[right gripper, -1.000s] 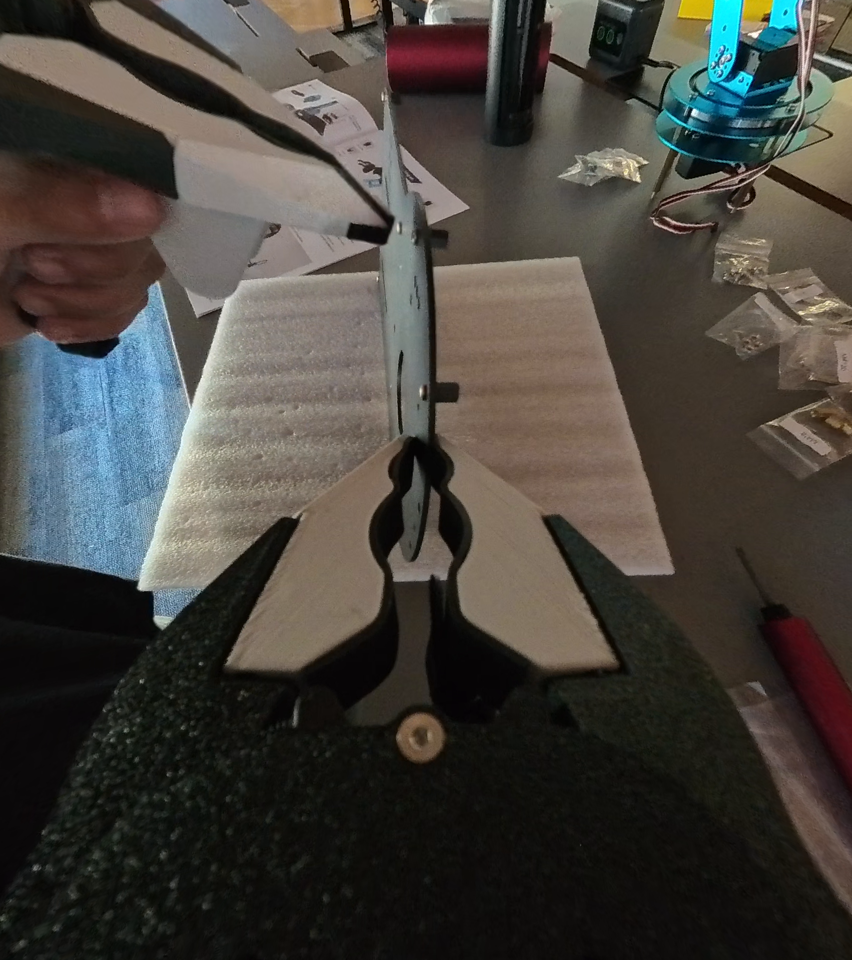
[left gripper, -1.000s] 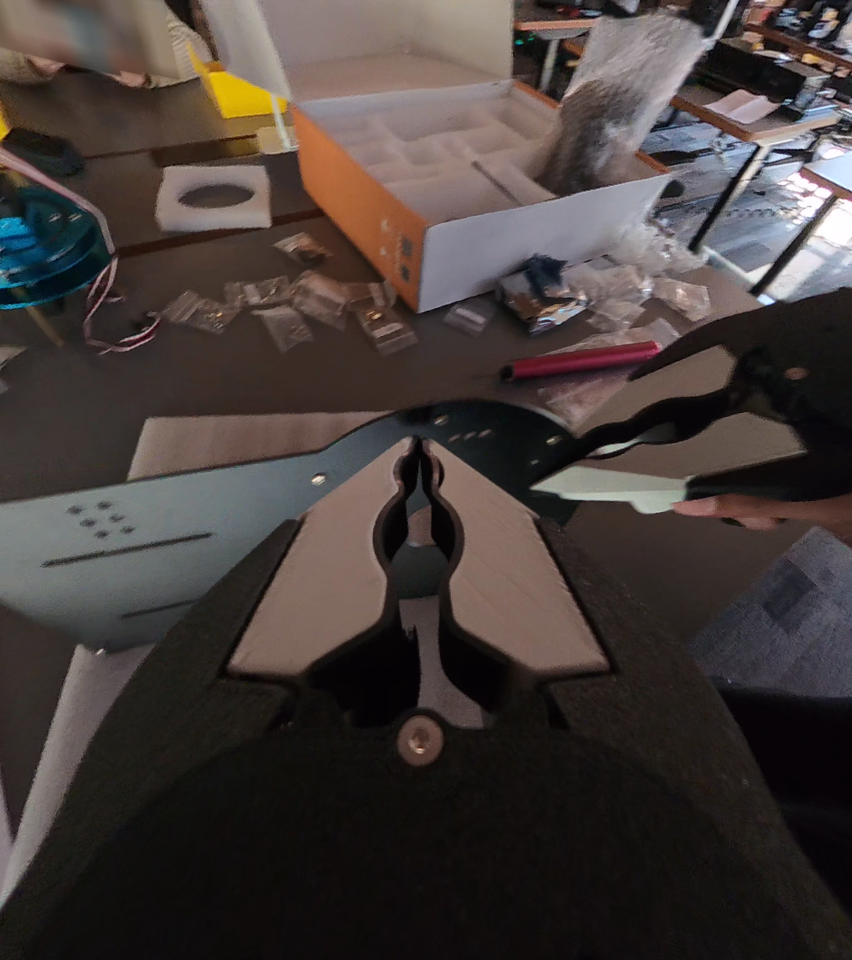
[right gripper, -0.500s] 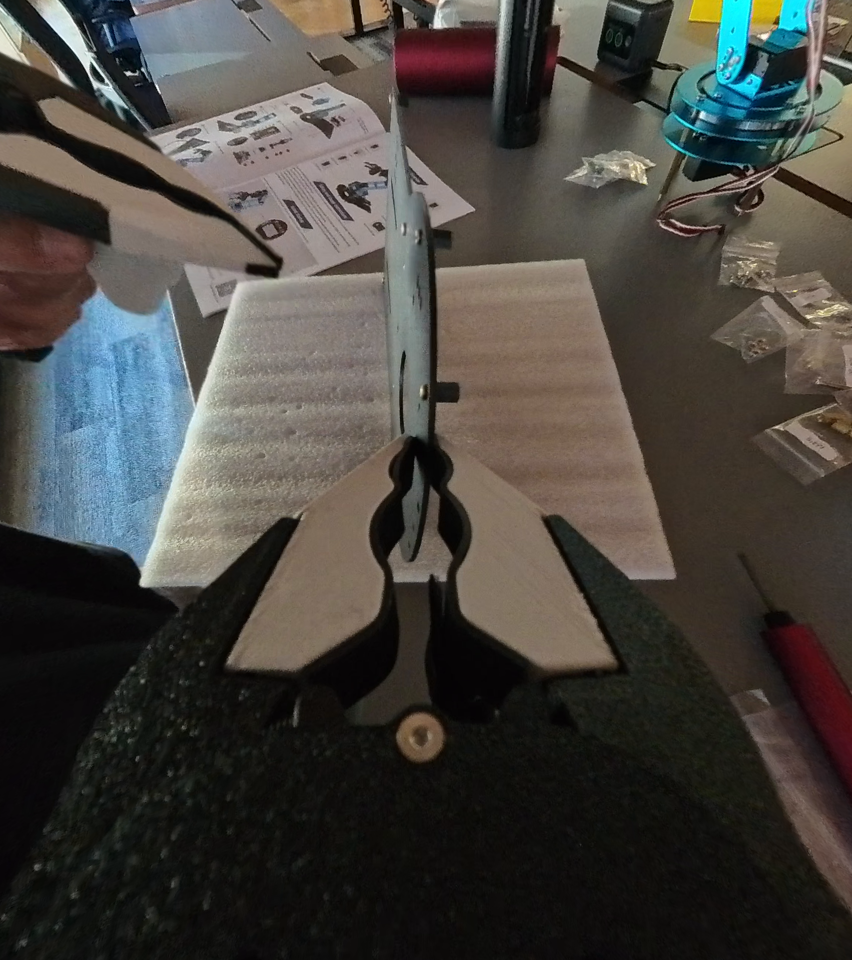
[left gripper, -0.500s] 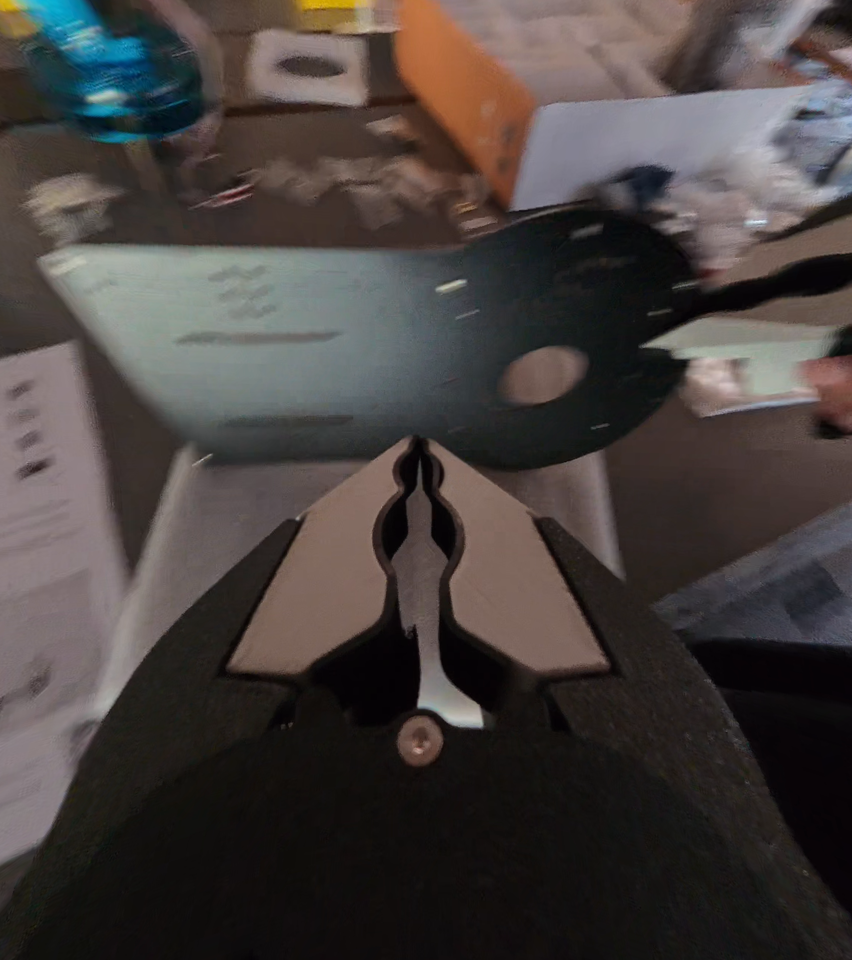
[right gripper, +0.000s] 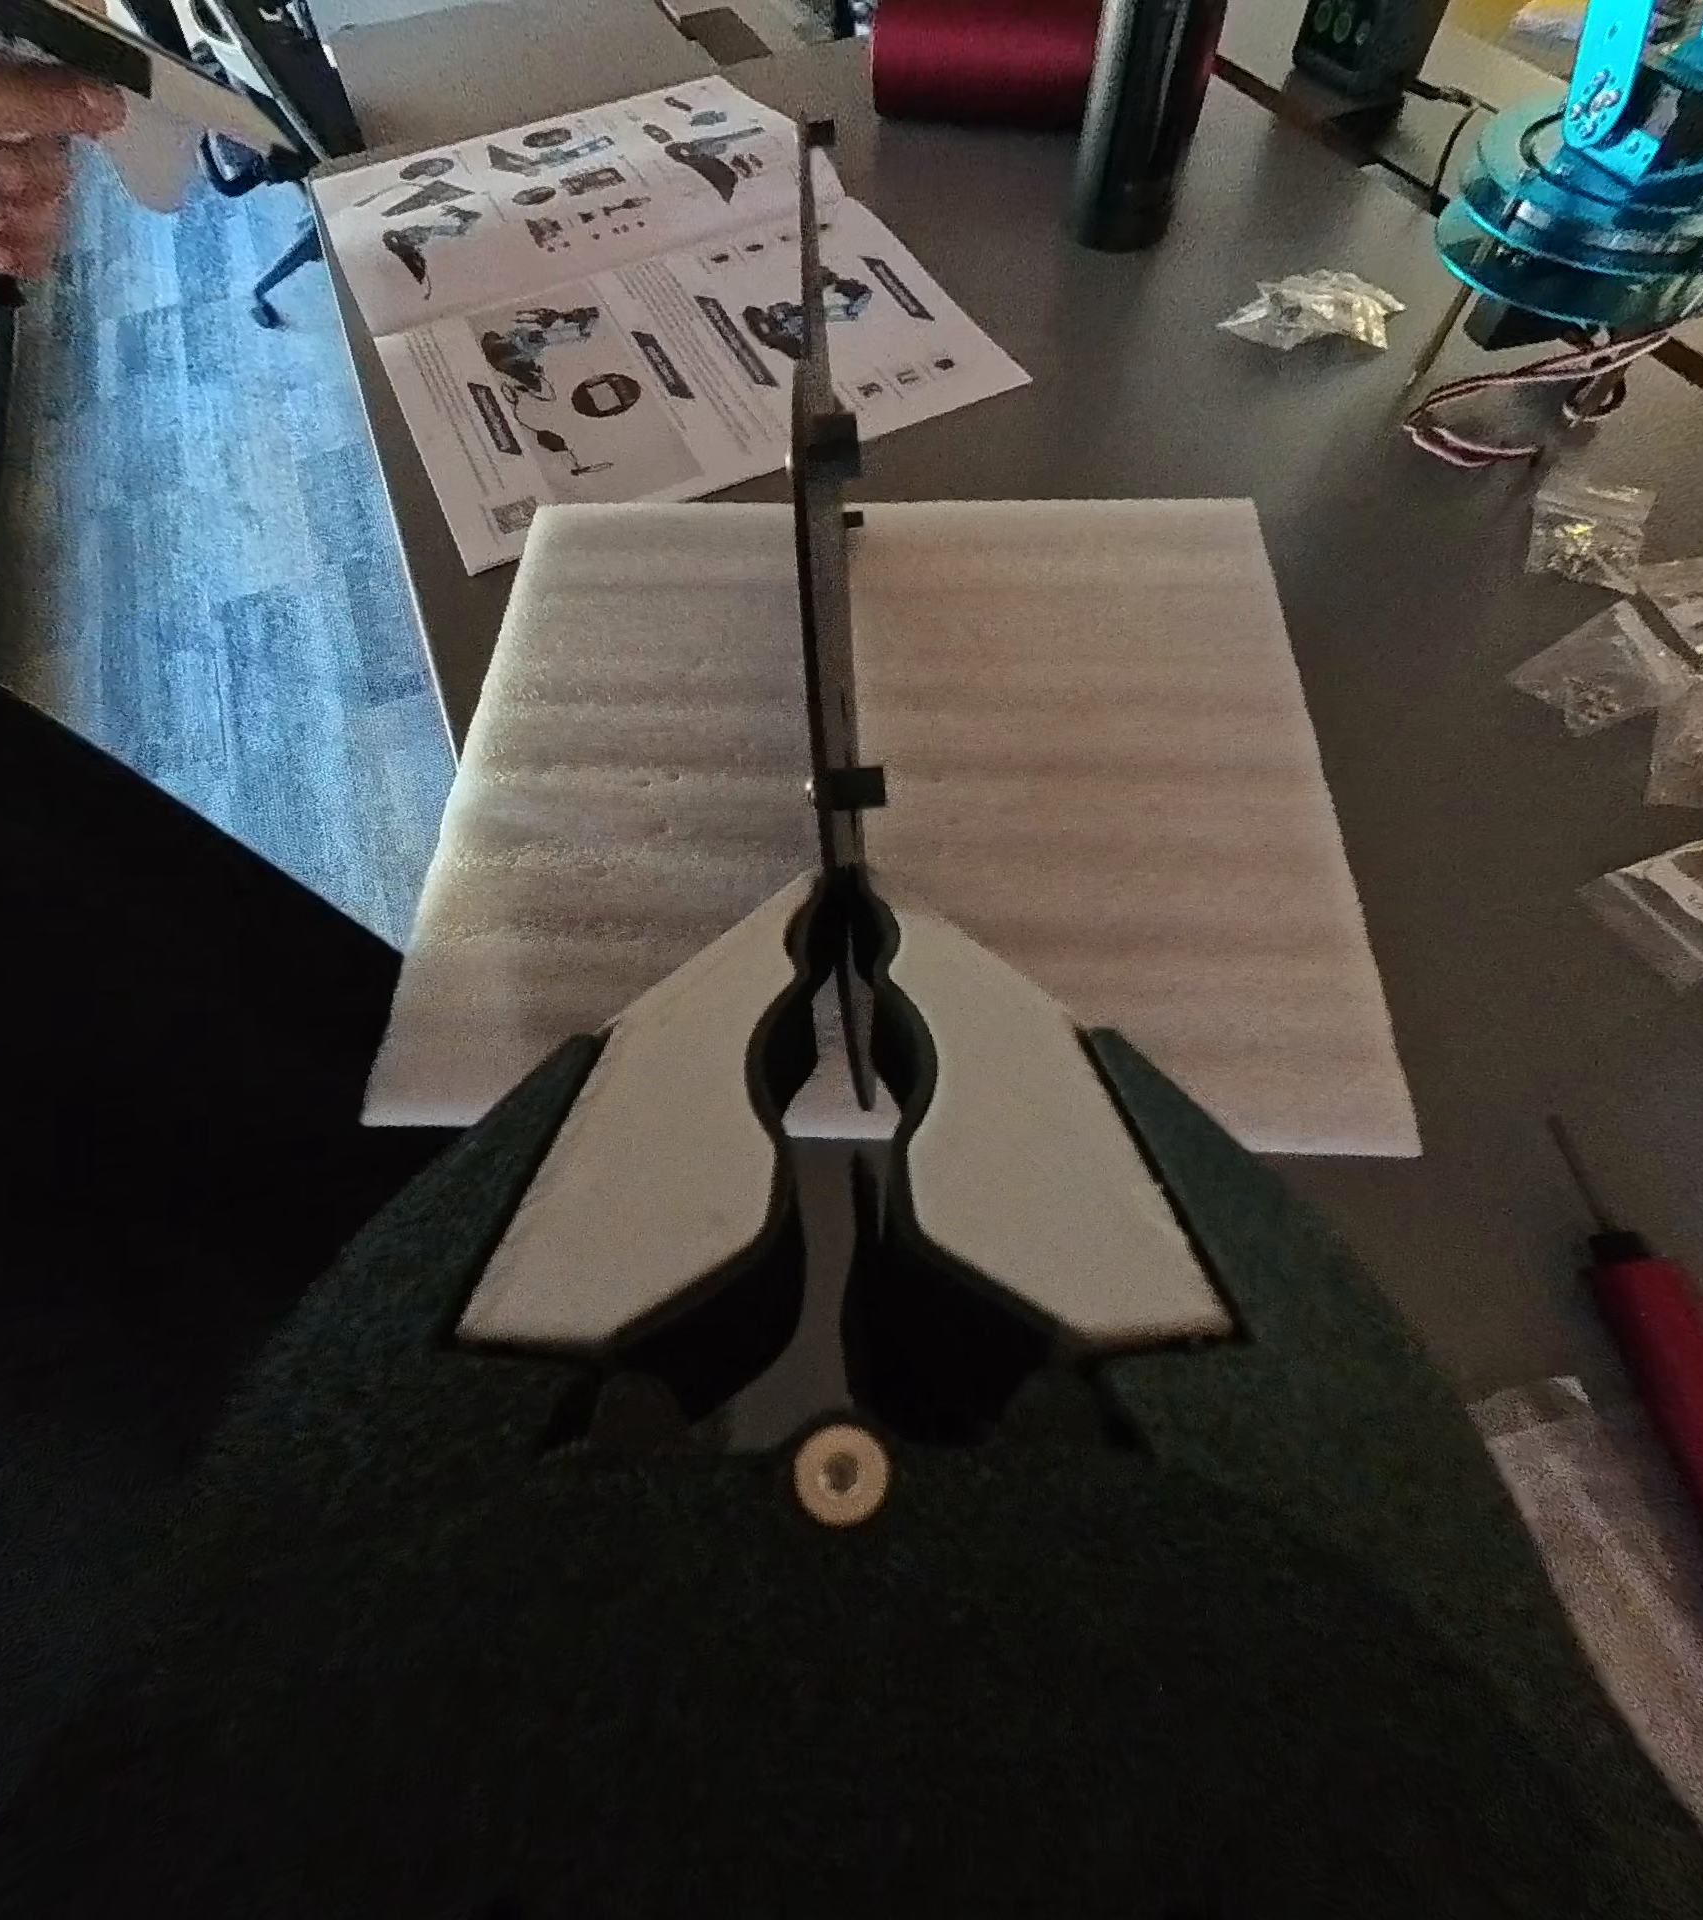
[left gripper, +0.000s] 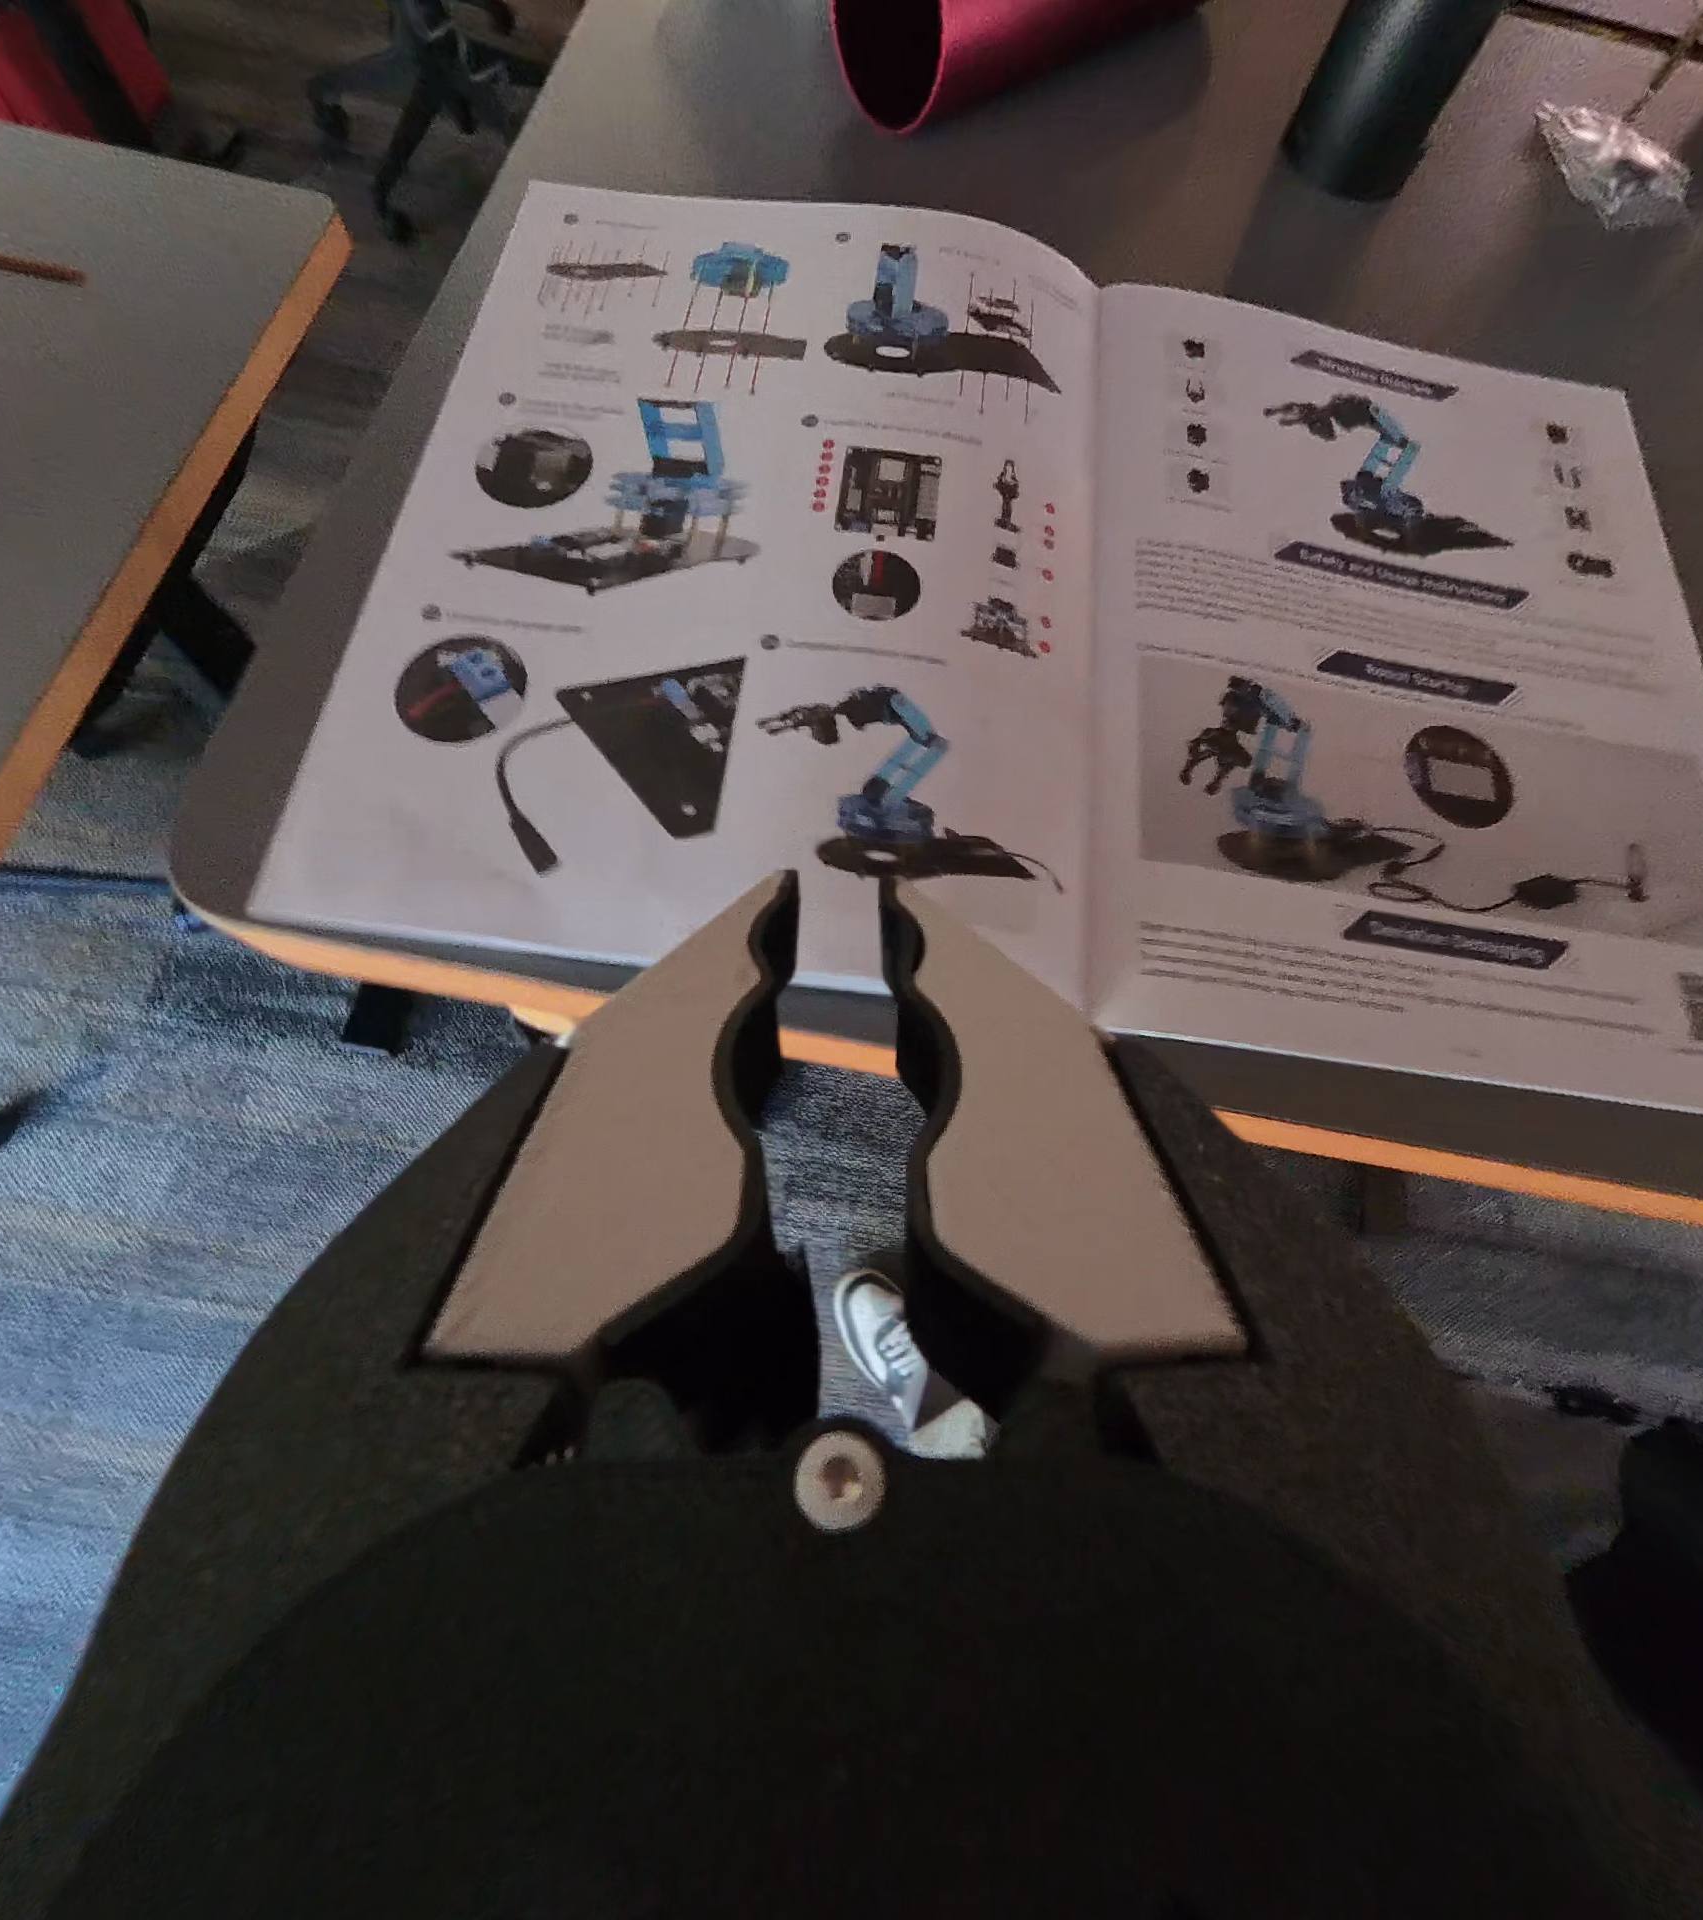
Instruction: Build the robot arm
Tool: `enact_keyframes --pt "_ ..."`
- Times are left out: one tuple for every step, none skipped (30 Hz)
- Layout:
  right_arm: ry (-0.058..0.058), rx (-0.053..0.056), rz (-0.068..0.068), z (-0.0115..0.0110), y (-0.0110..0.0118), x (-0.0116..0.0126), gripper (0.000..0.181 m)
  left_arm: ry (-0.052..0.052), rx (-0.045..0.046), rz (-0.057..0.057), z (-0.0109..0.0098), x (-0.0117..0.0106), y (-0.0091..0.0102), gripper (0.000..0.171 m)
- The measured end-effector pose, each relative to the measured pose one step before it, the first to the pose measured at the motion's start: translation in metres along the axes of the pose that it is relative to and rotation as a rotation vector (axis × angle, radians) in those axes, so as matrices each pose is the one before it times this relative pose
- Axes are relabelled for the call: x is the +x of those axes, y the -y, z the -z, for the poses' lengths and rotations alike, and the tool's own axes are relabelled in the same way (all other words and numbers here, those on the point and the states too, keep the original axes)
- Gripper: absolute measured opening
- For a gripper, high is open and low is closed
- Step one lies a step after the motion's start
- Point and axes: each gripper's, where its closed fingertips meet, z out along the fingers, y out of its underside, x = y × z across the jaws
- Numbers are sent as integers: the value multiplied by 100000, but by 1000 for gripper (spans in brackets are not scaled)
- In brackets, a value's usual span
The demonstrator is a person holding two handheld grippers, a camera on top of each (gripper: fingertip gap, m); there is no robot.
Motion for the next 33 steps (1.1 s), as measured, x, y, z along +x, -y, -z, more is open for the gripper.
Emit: enact_keyframes --pt "-1129 -330 -612 17 -5 163 0 -1735 -1 -3287 -362 -518 315 16" --pt "-62 -135 -151 -9 3 -26 1 -1739 176 -3620 -352 -352 377 18" --pt "648 -55 -492 -2 -3 -113 1 -1335 328 -3949 -348 -278 401 20" --pt "-148 -223 -617 -4 -7 -15 1 -786 319 -3752 -384 -298 380 22" --pt "-799 -322 -753 2 4 89 0 -679 401 -3061 -461 -257 387 23" --pt "-508 -312 -741 -12 16 63 0 -1204 638 -2123 -572 -168 445 23" --pt "45 -180 -506 3 -17 -8 1 -1978 747 -1114 -671 -46 532 23" --pt "170 -205 -665 11 -24 -49 0 -2482 619 -438 -736 23 612 24" --pt "-348 -562 -30 4 -4 -33 0 -2416 22 -613 -736 -22 568 24" --pt "-481 -683 596 -15 -9 -55 0 -1330 -796 -1385 -688 -235 499 25" --pt "-250 -396 694 -2 -12 -81 0 -74 -1348 -2177 -606 -474 438 25" --pt "-418 -30 499 -4 1 -69 1 738 -1810 -2692 -520 -654 334 25" --pt "-876 -225 55 -2 7 -31 1 1423 -2166 -2462 -417 -837 257 25" --pt "-773 -520 -167 2 -20 -25 1 1887 -1343 -1793 -272 -989 291 25" --pt "-389 -285 -729 5 -19 -13 1 1297 -100 -1360 -102 -981 355 25" --pt "-388 247 -838 -6 5 22 1 309 154 -748 -16 -945 319 24" --pt "-624 594 -668 3 18 48 1 2 -381 -41 36 -986 152 25" --pt "-379 489 -574 -1 -3 -8 1 1 -537 626 73 -1027 82 25" --pt "-181 374 -320 10 -12 -79 1 -732 -52 1321 91 -881 114 25" --pt "-432 425 -210 -2 -13 -55 1 -1795 539 1636 72 -624 200 25" --pt "-464 463 -221 2 -12 -62 1 -1717 849 1342 41 -477 244 25" --pt "-297 505 -296 6 -34 -93 1 -494 846 783 -8 -498 261 25" --pt "-353 565 -287 3 -13 -63 1 522 625 394 -111 -470 251 25" --pt "-397 590 -441 3 -6 -17 1 527 185 174 -199 -311 214 25" --pt "-187 378 -609 -5 6 -1 1 -29 -229 -34 -273 -83 168 26" --pt "-143 107 -328 -3 14 27 1 -264 -299 -228 -289 73 144 26" --pt "-141 -110 -194 -11 13 71 1 -180 -35 -211 -289 158 147 26" --pt "-93 -273 -218 -1 4 73 1 -471 92 59 -283 249 115 26" --pt "-46 -380 -107 -7 8 66 1 -890 -121 231 -282 318 32 26" --pt "-17 -408 -63 4 -1 64 1 -251 -299 474 -261 169 -55 26" --pt "15 -339 -56 -11 1 31 1 813 -435 1069 -232 -64 -132 26" --pt "134 -188 -200 1 -3 20 1 1140 -297 1869 -191 -193 -131 26" --pt "286 -116 -346 0 -6 -12 1 354 260 2585 -162 -119 -81 26"
